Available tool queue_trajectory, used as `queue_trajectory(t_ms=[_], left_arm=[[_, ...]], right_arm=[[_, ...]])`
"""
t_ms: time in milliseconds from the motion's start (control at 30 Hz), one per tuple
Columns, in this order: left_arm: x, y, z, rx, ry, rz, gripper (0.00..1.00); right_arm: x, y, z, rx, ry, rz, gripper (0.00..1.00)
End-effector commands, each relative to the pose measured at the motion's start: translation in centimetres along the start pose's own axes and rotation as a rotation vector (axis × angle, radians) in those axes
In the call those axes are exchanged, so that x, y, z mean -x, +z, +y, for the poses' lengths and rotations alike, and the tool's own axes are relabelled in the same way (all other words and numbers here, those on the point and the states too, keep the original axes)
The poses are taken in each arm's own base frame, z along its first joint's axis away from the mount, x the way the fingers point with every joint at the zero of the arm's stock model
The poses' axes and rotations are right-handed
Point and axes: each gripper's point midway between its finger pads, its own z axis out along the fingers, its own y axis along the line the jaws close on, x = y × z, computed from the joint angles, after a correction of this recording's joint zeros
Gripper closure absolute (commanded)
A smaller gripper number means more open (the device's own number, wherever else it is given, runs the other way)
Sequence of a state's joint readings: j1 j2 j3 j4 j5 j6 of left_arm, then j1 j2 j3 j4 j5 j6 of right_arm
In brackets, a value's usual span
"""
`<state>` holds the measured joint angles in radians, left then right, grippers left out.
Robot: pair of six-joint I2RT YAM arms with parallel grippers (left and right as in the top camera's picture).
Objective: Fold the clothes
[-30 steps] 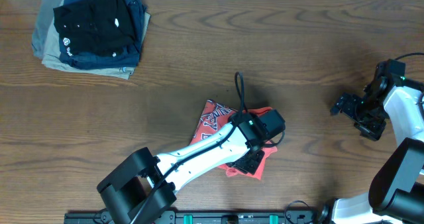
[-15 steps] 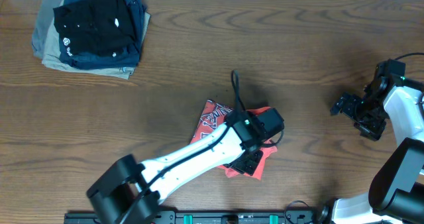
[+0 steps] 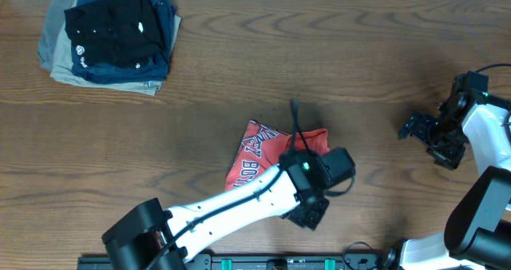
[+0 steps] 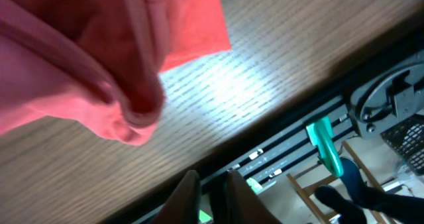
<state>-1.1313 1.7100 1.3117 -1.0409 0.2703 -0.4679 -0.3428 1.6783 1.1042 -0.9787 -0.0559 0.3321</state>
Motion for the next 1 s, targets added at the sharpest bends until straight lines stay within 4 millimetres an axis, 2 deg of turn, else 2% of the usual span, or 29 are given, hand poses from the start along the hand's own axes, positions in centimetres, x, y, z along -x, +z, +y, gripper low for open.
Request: queue_trajectory(t_ms=[0,33,67,133,233,433,600,800,867,967], left_arm=[[0.7,-0.8,0.8,0.061,-0.011,-0.052,0.49],[1.0,-0.9,1.8,0.107,-0.023,-0.069,0.33],[1.3,-1.0,2.6,0.144,-0.036,-0.085,0.22],[2.0,-1.3,3.7,0.190,-0.045,-0.114,0.16],[2.4,-1.1,3.9,0.194,-0.024,-0.125,0.16],[2.8,0.4,3.0,0.196,0.009,-0.113,0.21],[3.3,2.2,1.9,0.197,0.077,-0.110,0.22],[3.2,3.9,2.5,0.226,0.069,-0.059,0.23],[3.1,4.1,2.6,0.232,0.068,-0.049,0.31],[3.1,4.1,2.6,0.231,0.068,-0.050,0.50]], right_arm=[[0.4,-0.3,0.1,0.004,-0.005,-0.012,0.01],[0.4,-0.3,0.1,0.004,-0.005,-0.012,0.01],[0.4,-0.3,0.1,0.004,-0.005,-0.012,0.01],[0.4,-0.3,0.1,0.004,-0.005,-0.012,0.01],[0.4,-0.3,0.1,0.004,-0.005,-0.012,0.01],[0.4,-0.3,0.1,0.004,-0.005,-0.012,0.01],[0.4,-0.3,0.1,0.004,-0.005,-0.012,0.01],[0.4,-0.3,0.1,0.004,-0.005,-0.012,0.01],[0.4,-0.3,0.1,0.004,-0.005,-0.012,0.01],[0.4,-0.3,0.1,0.004,-0.005,-0.012,0.01]])
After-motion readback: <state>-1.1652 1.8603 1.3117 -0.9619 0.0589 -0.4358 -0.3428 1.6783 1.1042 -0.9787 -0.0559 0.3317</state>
